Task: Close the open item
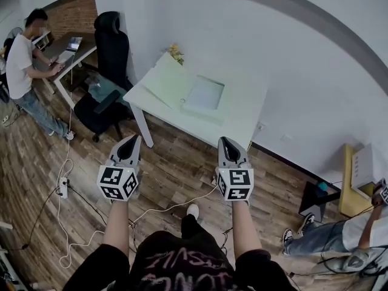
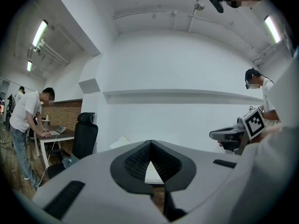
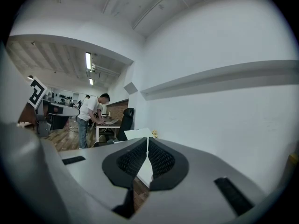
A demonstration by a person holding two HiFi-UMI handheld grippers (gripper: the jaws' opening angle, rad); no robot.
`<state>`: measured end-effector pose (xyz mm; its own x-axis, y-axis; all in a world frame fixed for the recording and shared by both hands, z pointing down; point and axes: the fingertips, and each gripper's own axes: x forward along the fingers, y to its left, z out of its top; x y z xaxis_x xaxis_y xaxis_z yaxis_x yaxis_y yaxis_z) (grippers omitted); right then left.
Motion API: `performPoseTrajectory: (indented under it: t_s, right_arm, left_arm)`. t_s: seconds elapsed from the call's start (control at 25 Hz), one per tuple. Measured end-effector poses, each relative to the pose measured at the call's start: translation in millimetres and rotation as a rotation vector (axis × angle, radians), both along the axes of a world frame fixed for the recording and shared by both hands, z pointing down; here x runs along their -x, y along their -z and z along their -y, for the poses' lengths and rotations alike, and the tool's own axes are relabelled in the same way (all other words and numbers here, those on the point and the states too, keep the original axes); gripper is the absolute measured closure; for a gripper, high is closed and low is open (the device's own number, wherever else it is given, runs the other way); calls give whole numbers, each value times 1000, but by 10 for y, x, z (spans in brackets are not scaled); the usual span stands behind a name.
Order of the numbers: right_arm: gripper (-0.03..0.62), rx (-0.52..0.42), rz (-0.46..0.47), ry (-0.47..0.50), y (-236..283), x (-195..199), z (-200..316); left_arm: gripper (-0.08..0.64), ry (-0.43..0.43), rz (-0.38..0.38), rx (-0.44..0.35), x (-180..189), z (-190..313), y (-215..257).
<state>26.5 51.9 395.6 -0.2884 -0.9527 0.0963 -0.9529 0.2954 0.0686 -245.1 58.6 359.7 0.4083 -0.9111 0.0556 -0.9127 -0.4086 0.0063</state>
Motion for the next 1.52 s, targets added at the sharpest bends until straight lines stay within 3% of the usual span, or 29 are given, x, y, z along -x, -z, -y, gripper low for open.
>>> performPoseTrajectory:
  t_s: [0.56,0.8,1.52]
  right_arm:
    - [566,29,52,48,-99,-417,1415]
    - [566,32,54,77,-49,-490,1784]
    - [566,28,65,127,-70,-236,2428]
  left_arm:
    - [548,59,76,30,-388,1335,19]
    - [548,85,62,27,-501,1642,52]
    - [548,170,15,45,-32,2165,-34]
